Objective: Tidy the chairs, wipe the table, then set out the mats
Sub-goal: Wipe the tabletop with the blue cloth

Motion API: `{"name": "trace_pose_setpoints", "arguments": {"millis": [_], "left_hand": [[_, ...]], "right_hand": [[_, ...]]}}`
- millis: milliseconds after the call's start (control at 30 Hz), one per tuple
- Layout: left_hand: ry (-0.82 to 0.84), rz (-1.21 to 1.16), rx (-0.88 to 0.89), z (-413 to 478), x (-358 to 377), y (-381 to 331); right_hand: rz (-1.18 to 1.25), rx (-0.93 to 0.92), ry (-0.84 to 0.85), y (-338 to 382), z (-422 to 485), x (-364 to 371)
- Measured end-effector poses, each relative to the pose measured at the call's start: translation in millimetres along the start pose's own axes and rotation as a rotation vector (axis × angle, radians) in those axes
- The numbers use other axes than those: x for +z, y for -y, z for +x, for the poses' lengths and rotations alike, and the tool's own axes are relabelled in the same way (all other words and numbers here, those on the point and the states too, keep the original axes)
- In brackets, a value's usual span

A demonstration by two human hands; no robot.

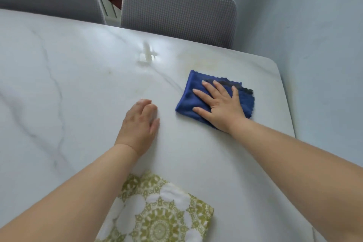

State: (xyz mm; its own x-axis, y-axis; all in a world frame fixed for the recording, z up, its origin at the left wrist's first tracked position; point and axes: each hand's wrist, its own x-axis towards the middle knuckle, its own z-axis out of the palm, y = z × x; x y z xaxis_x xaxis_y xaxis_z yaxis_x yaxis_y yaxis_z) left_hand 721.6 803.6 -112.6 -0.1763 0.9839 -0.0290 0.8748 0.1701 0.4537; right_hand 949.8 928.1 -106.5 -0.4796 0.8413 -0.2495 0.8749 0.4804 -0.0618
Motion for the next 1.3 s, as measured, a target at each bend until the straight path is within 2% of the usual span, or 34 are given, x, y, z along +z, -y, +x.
{"name": "trace_pose_setpoints", "arguments": {"millis": [100, 267, 467, 600, 767, 900, 1033, 1100, 1167, 1300], "left_hand": [[-0.042, 0.087, 0.041, 0.6, 8.6, 6.4], [-0.098, 0.093, 0.071, 1.4, 17.9, 14.0], [-0.093, 0.07, 0.055, 0.3, 18.7, 14.8], [-0.08, 0.002, 0.003, -1.7, 14.4, 8.5], [-0.212, -0.221, -0.036, -5.1, 2.4, 6.1], [-0.244, -0.325, -0.07, -5.7, -10.7, 10.9], [-0.187, -0.052, -0.173, 4.8, -21.0, 41.3], [-0.127, 0.086, -0.185, 6.1, -23.2, 59.2], [-0.096, 0.12, -0.2, 4.4, -21.6, 72.6], [-0.156, 0.117, -0.168, 3.0, -16.4, 75.2]], "right_hand": [[0.015, 0.113, -0.049, -13.9, 67.1, -13.2], [0.068, 0.282, -0.044, -30.2, 147.1, -32.8], [0.101, 0.352, -0.056, -23.9, 154.6, -33.0], [0.069, 0.256, -0.029, 11.0, 89.7, -14.9], [0.004, 0.052, 0.021, 75.7, -13.3, 13.6], [-0.042, -0.068, 0.038, 91.8, -32.6, 18.4], [-0.017, -0.161, -0.001, 73.6, 24.2, 2.6], [-0.004, -0.089, -0.039, 65.5, 67.4, -7.7], [-0.008, -0.005, -0.065, 61.5, 115.2, -15.4], [0.029, 0.144, -0.057, 49.1, 187.2, -33.0]]}}
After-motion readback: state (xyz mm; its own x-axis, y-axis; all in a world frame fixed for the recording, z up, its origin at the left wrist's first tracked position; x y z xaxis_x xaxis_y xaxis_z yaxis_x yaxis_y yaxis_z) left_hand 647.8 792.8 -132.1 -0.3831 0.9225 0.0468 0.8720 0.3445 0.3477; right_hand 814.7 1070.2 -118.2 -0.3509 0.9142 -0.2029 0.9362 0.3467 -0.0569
